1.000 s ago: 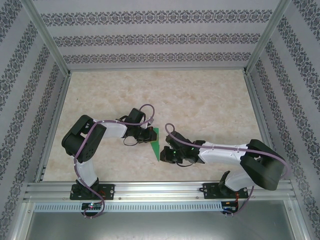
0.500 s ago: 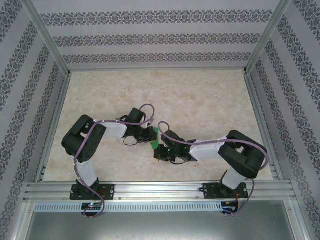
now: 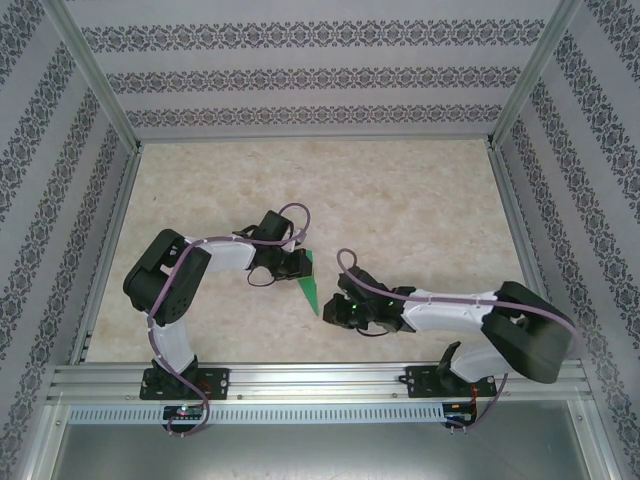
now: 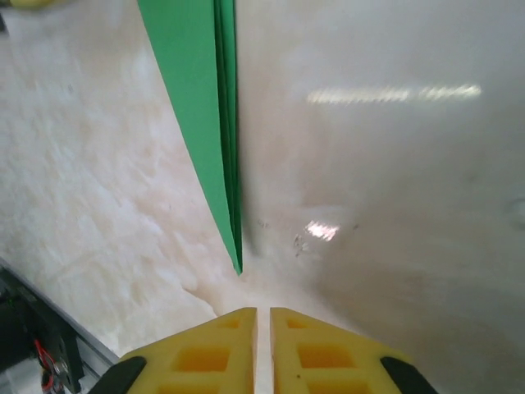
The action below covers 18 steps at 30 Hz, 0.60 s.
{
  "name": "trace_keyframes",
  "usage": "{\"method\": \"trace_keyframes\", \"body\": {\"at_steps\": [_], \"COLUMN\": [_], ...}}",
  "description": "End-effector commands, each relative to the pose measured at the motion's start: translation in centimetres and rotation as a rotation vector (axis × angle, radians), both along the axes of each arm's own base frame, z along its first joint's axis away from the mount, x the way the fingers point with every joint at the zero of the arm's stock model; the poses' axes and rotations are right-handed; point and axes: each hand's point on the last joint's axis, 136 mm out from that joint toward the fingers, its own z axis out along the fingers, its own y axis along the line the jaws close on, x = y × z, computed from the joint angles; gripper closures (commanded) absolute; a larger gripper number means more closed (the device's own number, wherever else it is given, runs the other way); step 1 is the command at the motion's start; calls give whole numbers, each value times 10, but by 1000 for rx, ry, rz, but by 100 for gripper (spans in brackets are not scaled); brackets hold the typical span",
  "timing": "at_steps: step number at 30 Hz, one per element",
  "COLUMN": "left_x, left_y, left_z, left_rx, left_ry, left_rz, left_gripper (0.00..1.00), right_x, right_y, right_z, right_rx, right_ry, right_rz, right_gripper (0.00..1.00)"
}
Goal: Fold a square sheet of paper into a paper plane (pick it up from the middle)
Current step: Fold the wing for the fifth time at the center of the table.
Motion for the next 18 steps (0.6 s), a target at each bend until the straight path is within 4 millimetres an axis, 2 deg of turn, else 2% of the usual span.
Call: {"method": "trace_keyframes", "body": {"at_steps": [1,5,9,15,16,17,18], "left_x": [4,6,9,8,7,4,0], "left_y": [1,-7,1,46,49,52,53], "left_z": [11,32,45,60,64,67,69], "left_rx": [17,-5,76,466,501,538,563], "left_ry": [-33,-70,-115,-207,-219,-225,-230], "left_rz": [-7,-29,-19,71,77,85,89], "left_gripper": [88,85,77,48,44,33,31], "right_x": [24,38,47,55,57,58,59], "right_y": [-26,-53,-62,-70,-70,-72,-74], "right_z": [15,19,23,19,19,18,17], "right_rx": [-79,-101,-86,-143,-148,-155,-162], "right_ry": [-110,-160,-185,-194,-200,-206,-208], "right_rz": [-92,-195,-236,-259,-262,-270,-281], "right_gripper": [80,70,66,65,64,64,64]}}
